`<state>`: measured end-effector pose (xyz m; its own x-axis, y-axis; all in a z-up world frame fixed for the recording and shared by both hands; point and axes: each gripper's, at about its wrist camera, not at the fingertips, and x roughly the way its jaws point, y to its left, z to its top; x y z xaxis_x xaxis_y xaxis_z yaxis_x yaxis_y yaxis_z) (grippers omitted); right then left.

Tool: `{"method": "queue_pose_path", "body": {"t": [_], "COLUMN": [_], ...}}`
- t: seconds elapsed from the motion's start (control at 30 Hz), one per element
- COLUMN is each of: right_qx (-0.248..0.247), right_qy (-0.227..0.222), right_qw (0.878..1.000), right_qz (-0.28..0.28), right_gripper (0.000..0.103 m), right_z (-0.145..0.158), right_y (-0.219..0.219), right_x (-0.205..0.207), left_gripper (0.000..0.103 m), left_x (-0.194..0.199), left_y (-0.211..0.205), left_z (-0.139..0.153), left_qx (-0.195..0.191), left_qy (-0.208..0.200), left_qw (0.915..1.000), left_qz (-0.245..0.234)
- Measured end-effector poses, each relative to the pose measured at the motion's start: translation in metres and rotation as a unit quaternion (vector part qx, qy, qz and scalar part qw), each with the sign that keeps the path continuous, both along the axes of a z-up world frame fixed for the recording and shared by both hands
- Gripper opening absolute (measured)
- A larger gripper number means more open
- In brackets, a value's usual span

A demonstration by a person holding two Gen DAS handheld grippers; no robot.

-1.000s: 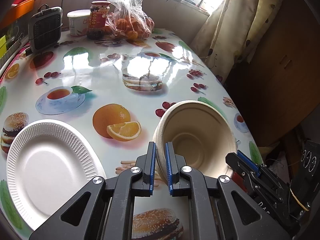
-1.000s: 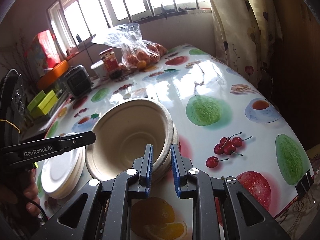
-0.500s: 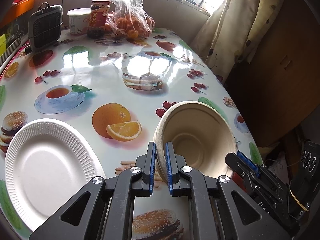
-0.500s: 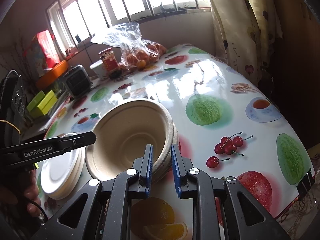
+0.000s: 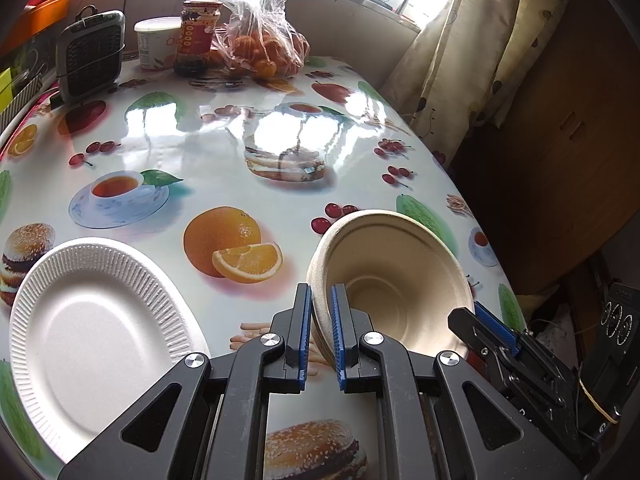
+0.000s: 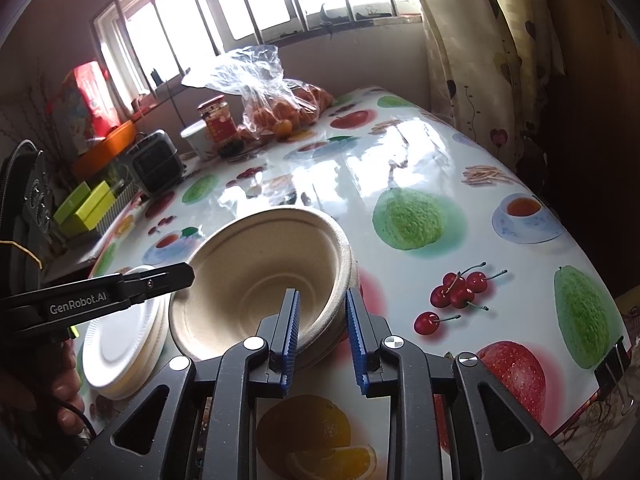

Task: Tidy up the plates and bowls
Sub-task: 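Lower the bowl into the stack and open both tools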

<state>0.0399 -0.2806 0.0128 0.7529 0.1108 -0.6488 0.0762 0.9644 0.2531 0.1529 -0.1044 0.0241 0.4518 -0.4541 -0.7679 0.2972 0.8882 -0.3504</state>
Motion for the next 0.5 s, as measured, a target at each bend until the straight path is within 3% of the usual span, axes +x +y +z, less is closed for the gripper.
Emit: {"method": "queue_pose_path", "body": {"t": [0.5], "right_qx": [0.000], "right_qy": [0.000], "right_qw": [1.000], "right_qz": [0.000], "right_gripper": [0.033], "right_z": [-0.0008], "right_y": [0.0009], "right_x": [0.0006], "left_gripper": [0.014], "left_x": [-0.0005], "left_y": [-0.0011], "left_z": [-0.0003], "left_qx": [-0.001], "left_qy": [0.001], "left_qw": [1.0000], "left_qz": [-0.001]}}
